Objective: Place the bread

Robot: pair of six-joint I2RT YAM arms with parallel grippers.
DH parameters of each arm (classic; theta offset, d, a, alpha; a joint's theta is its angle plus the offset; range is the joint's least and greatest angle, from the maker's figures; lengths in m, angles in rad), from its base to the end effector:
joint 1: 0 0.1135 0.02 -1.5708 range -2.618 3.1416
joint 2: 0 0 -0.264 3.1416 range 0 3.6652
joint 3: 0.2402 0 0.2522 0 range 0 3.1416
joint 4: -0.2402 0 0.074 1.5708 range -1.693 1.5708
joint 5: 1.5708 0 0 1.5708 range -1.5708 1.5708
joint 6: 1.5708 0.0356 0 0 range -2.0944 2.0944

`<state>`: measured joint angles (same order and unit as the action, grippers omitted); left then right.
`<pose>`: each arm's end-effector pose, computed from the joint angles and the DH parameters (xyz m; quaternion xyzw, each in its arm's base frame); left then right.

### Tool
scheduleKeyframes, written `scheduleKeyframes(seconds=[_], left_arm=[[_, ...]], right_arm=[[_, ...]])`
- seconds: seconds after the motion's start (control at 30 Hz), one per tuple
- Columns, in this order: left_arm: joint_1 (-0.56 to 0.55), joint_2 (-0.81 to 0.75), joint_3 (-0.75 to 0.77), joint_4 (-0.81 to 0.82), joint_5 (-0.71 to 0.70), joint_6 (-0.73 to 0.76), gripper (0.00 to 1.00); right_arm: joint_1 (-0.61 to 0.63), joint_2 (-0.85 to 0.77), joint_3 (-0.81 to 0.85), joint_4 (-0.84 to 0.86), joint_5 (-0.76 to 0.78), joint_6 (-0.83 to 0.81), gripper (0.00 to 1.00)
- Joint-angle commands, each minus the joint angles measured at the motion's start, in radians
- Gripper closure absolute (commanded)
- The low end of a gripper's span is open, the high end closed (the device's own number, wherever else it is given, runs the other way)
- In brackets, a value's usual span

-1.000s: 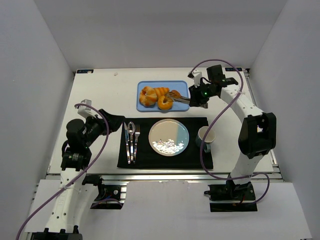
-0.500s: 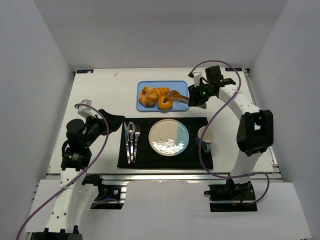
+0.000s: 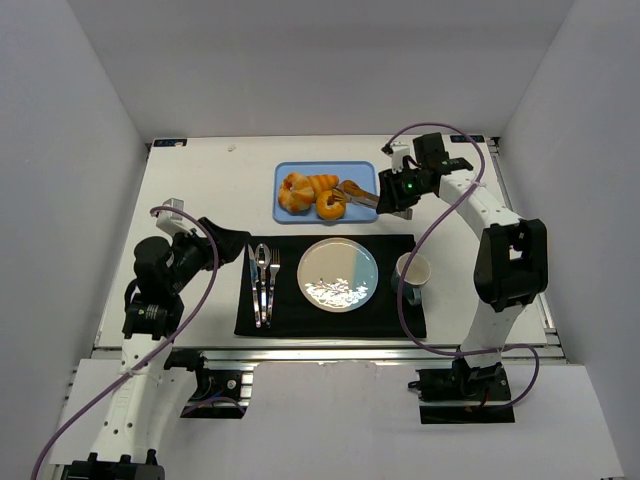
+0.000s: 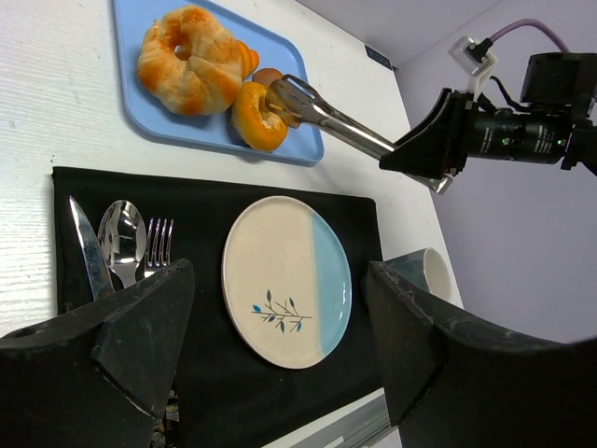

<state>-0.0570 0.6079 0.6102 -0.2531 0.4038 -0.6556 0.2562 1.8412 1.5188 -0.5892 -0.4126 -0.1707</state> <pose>0.1505 -0.0226 0.2984 -0.1107 0.7758 -0.3580 0.5077 0.3903 0.1170 0.2629 -0.2610 0.8910 0.2072 0.3082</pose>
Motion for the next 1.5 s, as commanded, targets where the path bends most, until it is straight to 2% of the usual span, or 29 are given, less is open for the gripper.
scheduleKeyframes(seconds=[0.0, 0.27, 0.4, 0.5, 0.7, 0.9, 1.13, 1.47], left_arm=[[0.002, 0.0, 0.0, 0.025, -0.003, -0.004, 0.16], [0.002, -0.014, -0.006, 0.02, -0.008, -0.007, 0.16], [0.002, -0.02, -0.003, 0.018, -0.01, -0.009, 0.16], [0.002, -0.025, 0.003, 0.011, -0.014, -0.007, 0.16], [0.002, -0.037, -0.001, 0.009, -0.014, -0.013, 0.16], [0.002, -0.045, -0.003, 0.009, -0.014, -0.019, 0.16], [0.0, -0.057, -0.012, 0.015, -0.014, -0.026, 0.16], [0.002, -0.071, -0.032, 0.021, -0.006, -0.033, 0.16]], right_arm=[[-0.005, 0.009, -0.031, 0.019, -0.055, 0.053, 0.54], [-0.005, 0.01, -0.049, 0.0, -0.109, 0.074, 0.66], [-0.006, 0.007, -0.057, 0.0, -0.133, 0.088, 0.81], [-0.017, -0.017, -0.046, -0.004, -0.156, 0.097, 0.87], [-0.081, -0.062, -0.036, 0.003, -0.236, 0.126, 0.94], [-0.117, -0.129, -0.066, -0.021, -0.337, 0.106, 0.96], [-0.115, -0.241, -0.189, -0.121, -0.423, -0.016, 0.98], [-0.066, -0.433, -0.308, -0.276, -0.433, -0.245, 0.97]])
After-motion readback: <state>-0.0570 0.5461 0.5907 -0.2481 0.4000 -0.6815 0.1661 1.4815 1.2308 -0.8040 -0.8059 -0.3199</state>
